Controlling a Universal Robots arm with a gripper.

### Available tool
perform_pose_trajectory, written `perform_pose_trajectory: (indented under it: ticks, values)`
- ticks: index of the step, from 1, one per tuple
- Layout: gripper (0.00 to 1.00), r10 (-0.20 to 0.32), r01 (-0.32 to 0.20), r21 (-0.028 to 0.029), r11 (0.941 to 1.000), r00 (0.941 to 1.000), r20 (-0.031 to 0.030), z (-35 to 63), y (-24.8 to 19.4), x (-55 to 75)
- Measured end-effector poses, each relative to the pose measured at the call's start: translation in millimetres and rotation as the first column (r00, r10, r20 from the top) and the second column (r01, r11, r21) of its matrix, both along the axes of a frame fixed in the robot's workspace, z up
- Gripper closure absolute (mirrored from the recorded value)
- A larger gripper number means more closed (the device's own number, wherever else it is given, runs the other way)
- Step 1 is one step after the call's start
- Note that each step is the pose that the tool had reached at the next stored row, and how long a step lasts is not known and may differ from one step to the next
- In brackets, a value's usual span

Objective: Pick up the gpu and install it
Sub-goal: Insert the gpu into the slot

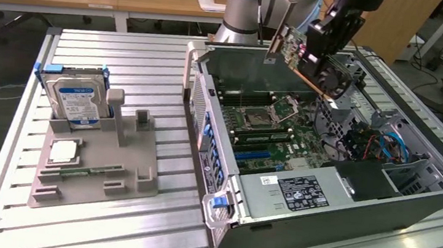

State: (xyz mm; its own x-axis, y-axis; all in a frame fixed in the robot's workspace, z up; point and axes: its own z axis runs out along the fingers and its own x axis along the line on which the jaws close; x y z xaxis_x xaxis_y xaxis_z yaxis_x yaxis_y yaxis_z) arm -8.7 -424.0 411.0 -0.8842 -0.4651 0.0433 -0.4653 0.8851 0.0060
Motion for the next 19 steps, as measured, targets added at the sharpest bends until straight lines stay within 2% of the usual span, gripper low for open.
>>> perform_pose_trajectory:
  ticks: [8,10,14,19]
  values:
    - [0.72,0.058,-0.058,0.0001,0.9983,0.9983,-0.0001,-0.2,0.0,1.2]
    - [0.72,0.077,-0.077,0.0049,0.9971,0.9971,0.0003,-0.2,0.0,1.7]
    - [0.72,0.109,-0.109,0.0214,0.9938,0.994,0.0018,-0.3,0.0,3.2]
    - [0.72,0.125,-0.125,0.0213,0.9919,0.9921,0.001,-0.5,0.0,4.7]
